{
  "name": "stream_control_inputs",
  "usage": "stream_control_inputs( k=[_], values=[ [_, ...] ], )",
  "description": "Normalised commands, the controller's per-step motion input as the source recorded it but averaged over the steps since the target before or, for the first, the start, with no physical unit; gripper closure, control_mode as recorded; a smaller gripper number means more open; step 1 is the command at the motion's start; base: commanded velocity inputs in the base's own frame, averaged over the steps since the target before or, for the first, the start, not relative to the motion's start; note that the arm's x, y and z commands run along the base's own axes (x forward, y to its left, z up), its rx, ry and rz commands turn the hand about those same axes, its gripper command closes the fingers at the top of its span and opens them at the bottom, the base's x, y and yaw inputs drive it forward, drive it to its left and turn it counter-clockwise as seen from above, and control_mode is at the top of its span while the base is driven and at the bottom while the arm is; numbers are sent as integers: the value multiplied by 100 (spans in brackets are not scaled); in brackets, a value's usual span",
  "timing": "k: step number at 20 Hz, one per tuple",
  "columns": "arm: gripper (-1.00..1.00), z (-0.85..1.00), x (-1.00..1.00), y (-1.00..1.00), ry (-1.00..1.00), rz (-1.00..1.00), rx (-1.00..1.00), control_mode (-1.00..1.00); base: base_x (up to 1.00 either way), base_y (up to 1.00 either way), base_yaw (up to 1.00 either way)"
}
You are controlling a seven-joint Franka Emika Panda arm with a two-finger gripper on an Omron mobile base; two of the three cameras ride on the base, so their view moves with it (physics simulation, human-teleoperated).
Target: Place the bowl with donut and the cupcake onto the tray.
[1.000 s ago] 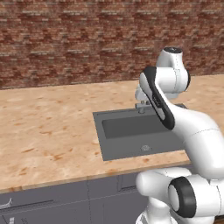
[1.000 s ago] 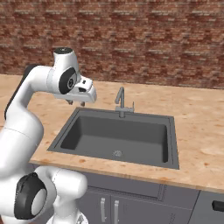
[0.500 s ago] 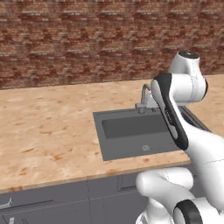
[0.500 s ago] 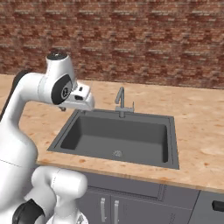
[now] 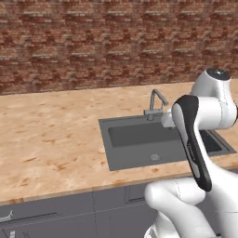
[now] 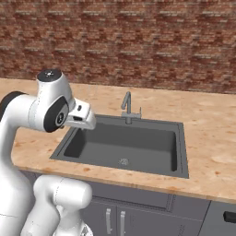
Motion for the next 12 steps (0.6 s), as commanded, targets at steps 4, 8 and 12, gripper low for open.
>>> stream_control_inputs(
  k=[4,8,12],
  values=[
    [-100,-2,-6,0,0,0,0,100,-61,-13,0],
    [-100,0,0,0,0,0,0,100,-93,-20,0],
    [-100,0,0,0,0,0,0,100,-60,-16,0]
  ],
)
